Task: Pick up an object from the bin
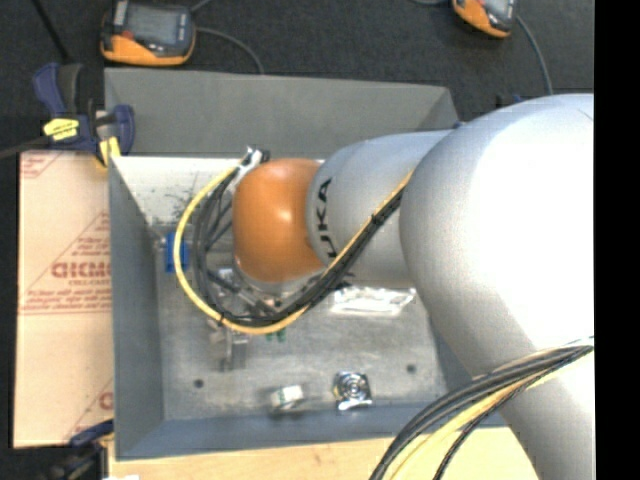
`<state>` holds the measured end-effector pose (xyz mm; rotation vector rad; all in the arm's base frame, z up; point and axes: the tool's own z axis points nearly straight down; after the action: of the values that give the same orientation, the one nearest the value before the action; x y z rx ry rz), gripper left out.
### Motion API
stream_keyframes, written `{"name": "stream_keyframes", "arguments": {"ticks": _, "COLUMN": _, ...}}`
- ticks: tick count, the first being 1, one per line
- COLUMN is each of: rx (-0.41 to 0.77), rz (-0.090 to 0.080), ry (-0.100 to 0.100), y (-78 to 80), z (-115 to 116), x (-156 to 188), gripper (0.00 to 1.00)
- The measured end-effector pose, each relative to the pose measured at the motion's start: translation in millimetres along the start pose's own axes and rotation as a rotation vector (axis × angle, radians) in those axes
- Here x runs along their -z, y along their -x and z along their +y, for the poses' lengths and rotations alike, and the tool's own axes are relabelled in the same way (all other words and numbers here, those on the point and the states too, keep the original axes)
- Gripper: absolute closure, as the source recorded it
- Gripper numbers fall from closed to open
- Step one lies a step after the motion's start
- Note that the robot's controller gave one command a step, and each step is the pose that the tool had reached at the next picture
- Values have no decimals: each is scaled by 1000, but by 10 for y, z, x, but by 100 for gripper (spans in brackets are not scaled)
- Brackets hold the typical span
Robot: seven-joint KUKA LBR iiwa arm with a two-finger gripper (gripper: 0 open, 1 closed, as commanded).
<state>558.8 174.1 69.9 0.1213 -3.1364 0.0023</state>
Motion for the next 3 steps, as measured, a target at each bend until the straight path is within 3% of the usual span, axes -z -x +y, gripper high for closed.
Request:
{"name": "stream_keyframes", "arguments": {"ticks": 1, "rx": -4, "rz": -2, "ry": 1, "y": 10, "z": -5, "x": 7, "gripper": 0}}
{"name": "stream_keyframes", "arguments": {"ticks": 2, "rx": -5, "rz": -2, "ry": 1, "y": 12, "z": -6, "x": 8, "gripper": 100}}
{"name": "stream_keyframes", "arguments": {"ticks": 3, "rx": -11, "rz": -14, "ry": 4, "y": 40, "z": -9, "x": 864, "gripper": 100}}
